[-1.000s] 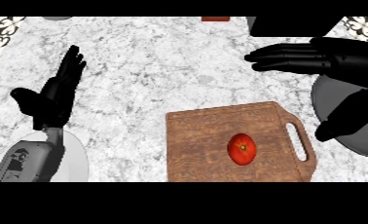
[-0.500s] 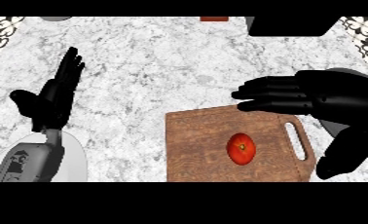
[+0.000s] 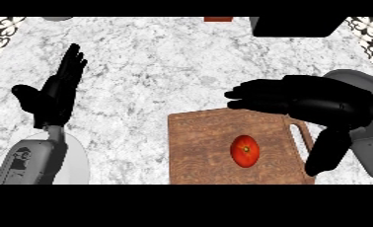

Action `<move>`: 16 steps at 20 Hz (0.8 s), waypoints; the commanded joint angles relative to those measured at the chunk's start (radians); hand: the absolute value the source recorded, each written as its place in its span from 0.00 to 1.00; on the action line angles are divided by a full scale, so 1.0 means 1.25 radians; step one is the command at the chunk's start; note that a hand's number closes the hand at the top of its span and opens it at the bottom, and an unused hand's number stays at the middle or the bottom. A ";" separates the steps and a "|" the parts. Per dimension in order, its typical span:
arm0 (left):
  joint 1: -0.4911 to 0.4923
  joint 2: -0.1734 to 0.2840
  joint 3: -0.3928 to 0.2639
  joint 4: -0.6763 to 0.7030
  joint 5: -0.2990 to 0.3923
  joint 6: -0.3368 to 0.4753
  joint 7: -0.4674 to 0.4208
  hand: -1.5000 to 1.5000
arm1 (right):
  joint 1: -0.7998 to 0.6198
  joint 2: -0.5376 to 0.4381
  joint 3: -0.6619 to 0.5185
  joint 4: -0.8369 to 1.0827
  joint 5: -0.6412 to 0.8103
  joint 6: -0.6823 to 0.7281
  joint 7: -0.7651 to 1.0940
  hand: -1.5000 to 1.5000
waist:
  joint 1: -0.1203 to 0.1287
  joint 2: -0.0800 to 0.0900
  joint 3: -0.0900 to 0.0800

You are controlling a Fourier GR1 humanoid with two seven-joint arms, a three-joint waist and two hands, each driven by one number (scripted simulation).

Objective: Pick the tomato from the cutting board and place it in the pan

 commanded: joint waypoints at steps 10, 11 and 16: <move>0.028 -0.022 0.021 0.013 -0.016 -0.039 -0.032 0.50 | 0.041 0.050 0.113 0.029 0.184 0.008 -0.100 0.00 | 0.000 0.001 0.000; 0.016 -0.011 0.027 -0.050 -0.014 -0.027 0.042 0.50 | 0.064 0.009 0.086 0.010 0.189 0.019 -0.129 0.00 | -0.001 -0.001 0.000; 0.036 -0.034 0.029 -0.028 -0.027 -0.041 -0.005 0.50 | 0.027 0.056 0.115 0.076 0.263 -0.002 -0.140 0.00 | 0.001 0.000 0.000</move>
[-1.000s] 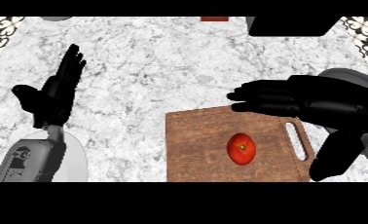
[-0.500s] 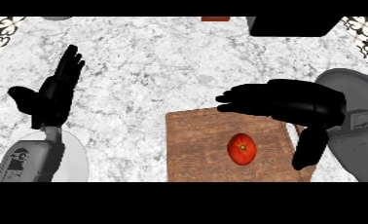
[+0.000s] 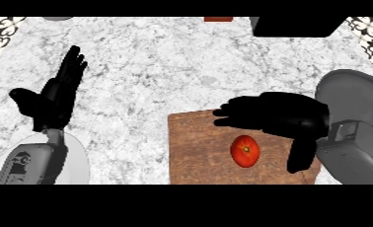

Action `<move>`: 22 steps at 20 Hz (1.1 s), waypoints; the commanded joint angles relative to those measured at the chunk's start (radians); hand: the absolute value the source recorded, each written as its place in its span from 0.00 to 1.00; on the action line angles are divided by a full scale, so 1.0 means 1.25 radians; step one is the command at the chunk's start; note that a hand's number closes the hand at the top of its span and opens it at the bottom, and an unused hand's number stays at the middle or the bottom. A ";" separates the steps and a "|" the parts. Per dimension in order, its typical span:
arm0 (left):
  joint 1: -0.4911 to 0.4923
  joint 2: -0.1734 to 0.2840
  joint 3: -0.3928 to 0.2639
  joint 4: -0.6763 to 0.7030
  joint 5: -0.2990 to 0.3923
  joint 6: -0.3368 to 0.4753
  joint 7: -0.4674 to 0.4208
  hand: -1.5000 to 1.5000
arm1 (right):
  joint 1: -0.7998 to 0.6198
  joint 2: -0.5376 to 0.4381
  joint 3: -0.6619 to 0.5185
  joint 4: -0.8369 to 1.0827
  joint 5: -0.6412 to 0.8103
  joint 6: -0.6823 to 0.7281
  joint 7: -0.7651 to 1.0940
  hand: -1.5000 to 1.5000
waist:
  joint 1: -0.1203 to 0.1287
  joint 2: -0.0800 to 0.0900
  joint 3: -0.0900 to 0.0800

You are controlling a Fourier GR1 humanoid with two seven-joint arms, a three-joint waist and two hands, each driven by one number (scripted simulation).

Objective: Pick the tomato from the cutting board and place it in the pan

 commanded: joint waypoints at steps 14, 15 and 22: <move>-0.032 -0.023 0.022 0.013 -0.044 0.001 0.009 0.50 | 0.014 0.009 0.095 0.093 0.275 -0.075 -0.105 0.00 | -0.002 0.001 0.000; 0.000 -0.013 0.039 0.030 -0.023 -0.035 -0.030 0.50 | 0.024 0.009 0.082 0.044 0.265 -0.033 -0.096 0.00 | -0.003 0.000 0.000; -0.034 -0.001 0.067 0.016 -0.011 -0.057 0.026 0.50 | 0.026 0.078 0.121 0.095 0.371 -0.078 -0.087 0.00 | -0.001 0.000 0.000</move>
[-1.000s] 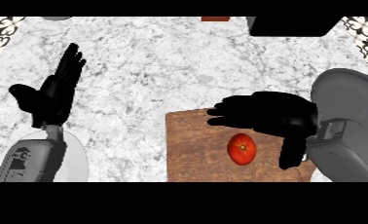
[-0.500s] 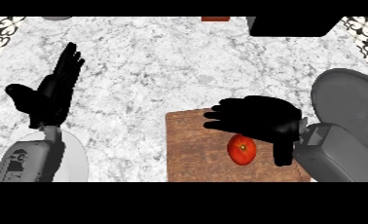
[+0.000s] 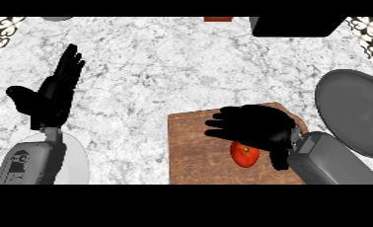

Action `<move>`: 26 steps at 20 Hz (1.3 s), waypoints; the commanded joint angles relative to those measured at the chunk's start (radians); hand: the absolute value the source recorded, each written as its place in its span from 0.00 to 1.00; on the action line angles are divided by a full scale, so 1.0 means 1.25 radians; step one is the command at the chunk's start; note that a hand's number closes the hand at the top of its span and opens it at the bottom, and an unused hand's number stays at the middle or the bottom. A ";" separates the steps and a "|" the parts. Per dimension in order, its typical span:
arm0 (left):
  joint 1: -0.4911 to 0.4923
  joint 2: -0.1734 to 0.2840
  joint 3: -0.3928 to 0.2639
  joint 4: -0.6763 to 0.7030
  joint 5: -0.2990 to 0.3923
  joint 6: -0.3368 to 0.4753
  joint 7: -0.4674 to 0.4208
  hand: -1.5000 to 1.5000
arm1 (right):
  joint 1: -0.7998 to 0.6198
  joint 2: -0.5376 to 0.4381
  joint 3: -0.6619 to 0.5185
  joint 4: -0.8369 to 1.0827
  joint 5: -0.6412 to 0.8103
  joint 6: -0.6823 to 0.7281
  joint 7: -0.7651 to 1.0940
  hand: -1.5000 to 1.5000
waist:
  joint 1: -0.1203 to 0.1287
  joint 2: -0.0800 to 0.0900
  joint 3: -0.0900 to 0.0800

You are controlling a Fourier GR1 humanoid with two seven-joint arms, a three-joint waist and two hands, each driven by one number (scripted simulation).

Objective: Pick the tomato from the cutting board and place it in the pan

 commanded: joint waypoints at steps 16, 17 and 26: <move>0.009 -0.014 0.015 0.006 -0.025 -0.018 -0.017 0.50 | 0.004 0.053 0.081 0.139 0.158 -0.078 -0.173 1.00 | 0.002 0.000 0.000; -0.014 -0.026 0.004 -0.027 -0.029 0.001 0.034 0.50 | 0.036 0.012 0.074 0.077 0.152 -0.063 -0.181 1.00 | -0.002 -0.001 0.000; -0.024 -0.016 0.027 -0.017 -0.031 -0.012 0.035 0.50 | 0.012 0.066 -0.021 0.130 0.143 -0.124 -0.212 1.00 | -0.001 0.000 0.000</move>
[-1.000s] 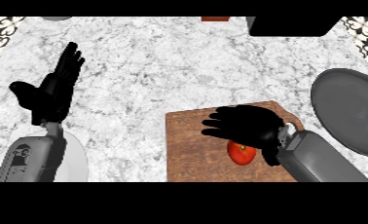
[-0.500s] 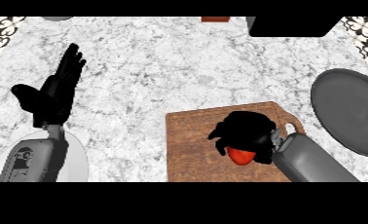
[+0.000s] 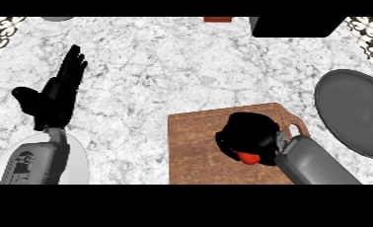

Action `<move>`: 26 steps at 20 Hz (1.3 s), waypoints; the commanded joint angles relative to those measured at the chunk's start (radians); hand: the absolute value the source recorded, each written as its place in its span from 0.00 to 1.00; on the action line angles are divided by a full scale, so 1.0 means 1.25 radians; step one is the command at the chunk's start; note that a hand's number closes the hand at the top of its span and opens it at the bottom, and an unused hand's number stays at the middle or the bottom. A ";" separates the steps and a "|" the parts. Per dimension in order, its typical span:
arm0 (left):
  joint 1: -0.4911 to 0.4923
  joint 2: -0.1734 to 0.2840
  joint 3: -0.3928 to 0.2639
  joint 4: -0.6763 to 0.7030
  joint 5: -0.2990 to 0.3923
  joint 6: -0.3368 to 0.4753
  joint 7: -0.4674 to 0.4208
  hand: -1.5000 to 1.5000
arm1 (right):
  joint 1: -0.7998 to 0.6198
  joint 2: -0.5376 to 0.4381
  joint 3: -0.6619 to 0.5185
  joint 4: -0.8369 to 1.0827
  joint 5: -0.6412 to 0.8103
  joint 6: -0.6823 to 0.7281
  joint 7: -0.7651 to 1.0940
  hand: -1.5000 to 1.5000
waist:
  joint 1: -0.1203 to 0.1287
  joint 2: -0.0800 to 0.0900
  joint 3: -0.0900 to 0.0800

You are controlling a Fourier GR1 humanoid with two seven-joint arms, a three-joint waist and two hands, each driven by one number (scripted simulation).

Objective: Pick the tomato from the cutting board and place it in the pan

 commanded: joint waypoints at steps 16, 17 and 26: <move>0.073 0.033 0.055 -0.041 0.025 -0.007 -0.003 0.50 | 0.627 0.080 -0.322 -0.689 -0.120 -0.216 0.427 1.00 | -0.067 -0.013 0.001; 0.072 0.029 0.050 -0.044 0.022 -0.002 0.010 0.50 | 0.685 0.085 -0.316 -0.746 -0.126 -0.218 0.437 1.00 | -0.071 -0.014 0.001; 0.038 0.014 0.020 -0.048 0.009 -0.004 0.019 0.50 | 0.658 0.227 -0.474 -0.756 -0.340 -0.192 0.481 1.00 | -0.015 0.001 0.002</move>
